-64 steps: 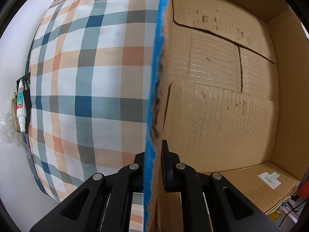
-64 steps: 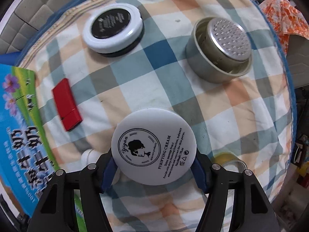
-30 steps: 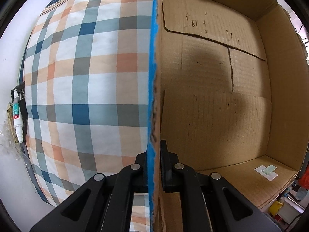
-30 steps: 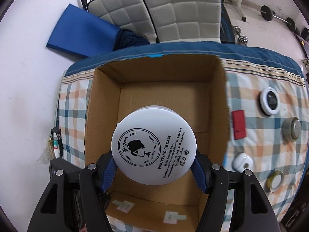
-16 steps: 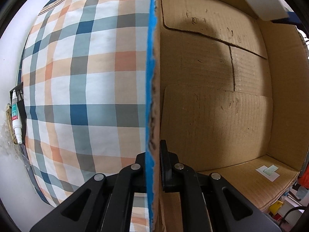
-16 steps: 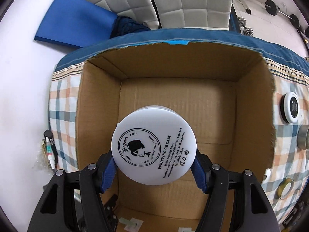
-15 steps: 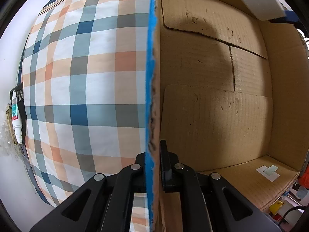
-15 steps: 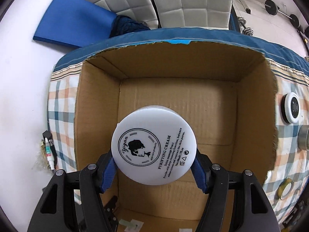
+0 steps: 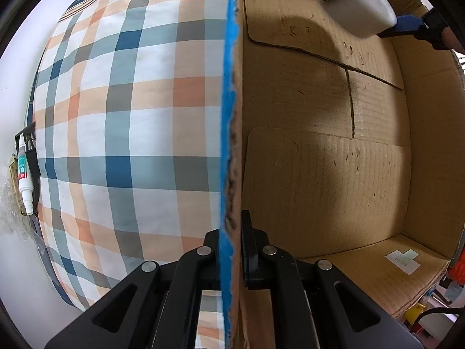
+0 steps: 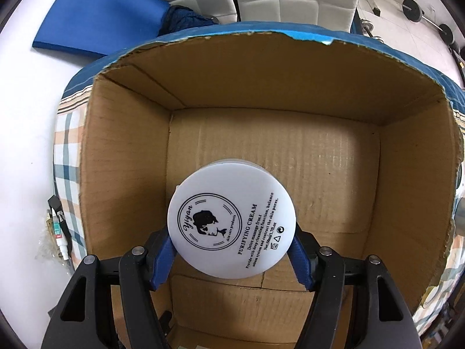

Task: Organize rigid objects
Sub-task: 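Carry the white cream jar into the box and release it with the right tool, then grasp the white-rimmed black-lid jar with the right tool, then carry the black-lid jar into the box beside the cream jar and release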

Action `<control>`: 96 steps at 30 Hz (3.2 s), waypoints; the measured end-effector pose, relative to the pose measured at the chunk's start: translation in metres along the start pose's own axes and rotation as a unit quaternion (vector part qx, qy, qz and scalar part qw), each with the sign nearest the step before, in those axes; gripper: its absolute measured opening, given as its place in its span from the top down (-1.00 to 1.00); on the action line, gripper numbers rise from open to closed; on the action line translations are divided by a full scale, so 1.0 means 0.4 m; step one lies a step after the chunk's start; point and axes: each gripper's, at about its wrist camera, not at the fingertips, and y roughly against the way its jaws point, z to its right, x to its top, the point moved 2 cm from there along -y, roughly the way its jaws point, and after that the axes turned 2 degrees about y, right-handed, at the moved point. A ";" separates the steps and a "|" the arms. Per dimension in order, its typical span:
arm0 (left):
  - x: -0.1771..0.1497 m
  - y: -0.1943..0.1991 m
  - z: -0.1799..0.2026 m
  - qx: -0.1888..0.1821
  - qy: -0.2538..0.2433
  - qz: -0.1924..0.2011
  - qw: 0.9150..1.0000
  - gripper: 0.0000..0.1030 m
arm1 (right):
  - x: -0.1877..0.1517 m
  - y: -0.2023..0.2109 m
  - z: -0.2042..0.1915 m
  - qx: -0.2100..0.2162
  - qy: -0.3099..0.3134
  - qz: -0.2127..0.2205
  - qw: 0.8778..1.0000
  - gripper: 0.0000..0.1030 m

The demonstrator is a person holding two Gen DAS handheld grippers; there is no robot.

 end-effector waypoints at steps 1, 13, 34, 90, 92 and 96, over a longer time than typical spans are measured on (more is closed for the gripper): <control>0.000 0.000 -0.001 0.000 0.000 0.000 1.000 0.93 | 0.001 -0.003 0.004 -0.001 -0.002 -0.002 1.000 -0.53; -0.007 0.002 0.002 0.007 -0.003 -0.002 1.000 0.93 | -0.061 0.083 0.023 -0.025 0.005 0.022 0.999 -1.00; -0.008 0.003 0.019 0.013 -0.006 0.000 1.000 0.93 | -0.231 0.302 0.045 -0.040 0.000 0.103 0.994 -1.00; -0.009 -0.019 -0.016 0.011 0.030 -0.008 0.999 0.90 | -0.187 -0.030 0.721 -0.060 -0.220 -0.011 0.974 -0.53; -0.009 -0.018 -0.015 0.008 0.030 -0.006 0.999 0.90 | -0.194 -0.030 0.727 -0.055 -0.227 -0.010 0.972 -0.54; -0.007 -0.020 -0.028 -0.011 0.042 -0.008 0.999 0.91 | -0.187 -0.035 0.721 -0.061 -0.233 -0.016 0.970 -0.55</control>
